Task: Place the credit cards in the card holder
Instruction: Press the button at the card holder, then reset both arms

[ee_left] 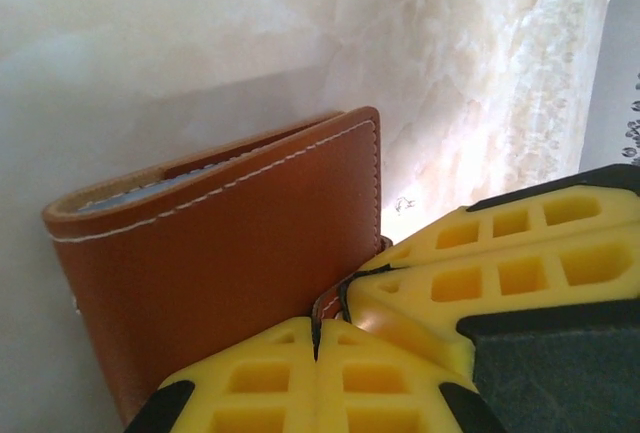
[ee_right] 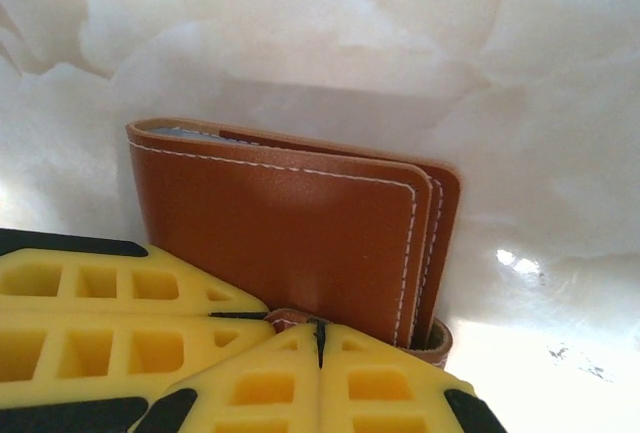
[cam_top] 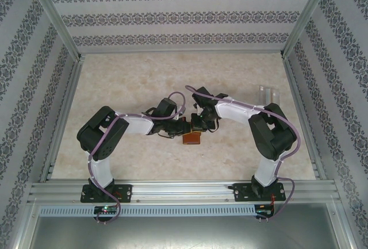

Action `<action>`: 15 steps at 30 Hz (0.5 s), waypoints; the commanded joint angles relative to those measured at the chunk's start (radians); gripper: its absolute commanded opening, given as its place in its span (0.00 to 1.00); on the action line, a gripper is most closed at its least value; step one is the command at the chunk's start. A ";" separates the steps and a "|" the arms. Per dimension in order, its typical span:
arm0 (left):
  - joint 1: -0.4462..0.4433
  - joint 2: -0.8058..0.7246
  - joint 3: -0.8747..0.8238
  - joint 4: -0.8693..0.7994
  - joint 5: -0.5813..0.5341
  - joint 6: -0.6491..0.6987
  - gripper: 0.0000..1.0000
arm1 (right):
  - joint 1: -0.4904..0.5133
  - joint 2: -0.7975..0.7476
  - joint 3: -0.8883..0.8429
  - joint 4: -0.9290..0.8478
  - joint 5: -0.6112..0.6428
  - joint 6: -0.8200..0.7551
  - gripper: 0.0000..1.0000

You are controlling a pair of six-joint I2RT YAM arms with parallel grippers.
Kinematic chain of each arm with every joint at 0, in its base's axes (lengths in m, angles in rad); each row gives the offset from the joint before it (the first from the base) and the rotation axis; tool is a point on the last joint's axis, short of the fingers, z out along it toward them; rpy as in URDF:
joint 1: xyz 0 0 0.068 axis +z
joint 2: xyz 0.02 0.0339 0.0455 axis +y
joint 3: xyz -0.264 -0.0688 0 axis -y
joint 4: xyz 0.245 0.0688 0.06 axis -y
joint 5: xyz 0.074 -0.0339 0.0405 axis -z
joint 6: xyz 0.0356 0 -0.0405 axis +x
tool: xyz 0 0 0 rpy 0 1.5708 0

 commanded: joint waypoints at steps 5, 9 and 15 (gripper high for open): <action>-0.015 -0.090 -0.022 -0.032 -0.055 0.026 0.41 | -0.022 -0.230 -0.074 0.000 0.090 0.009 0.00; -0.004 -0.220 -0.015 -0.122 -0.168 0.065 0.47 | -0.077 -0.447 -0.115 0.054 0.142 -0.030 0.06; 0.032 -0.459 0.000 -0.335 -0.414 0.148 0.57 | -0.103 -0.798 -0.198 0.137 0.397 -0.194 0.36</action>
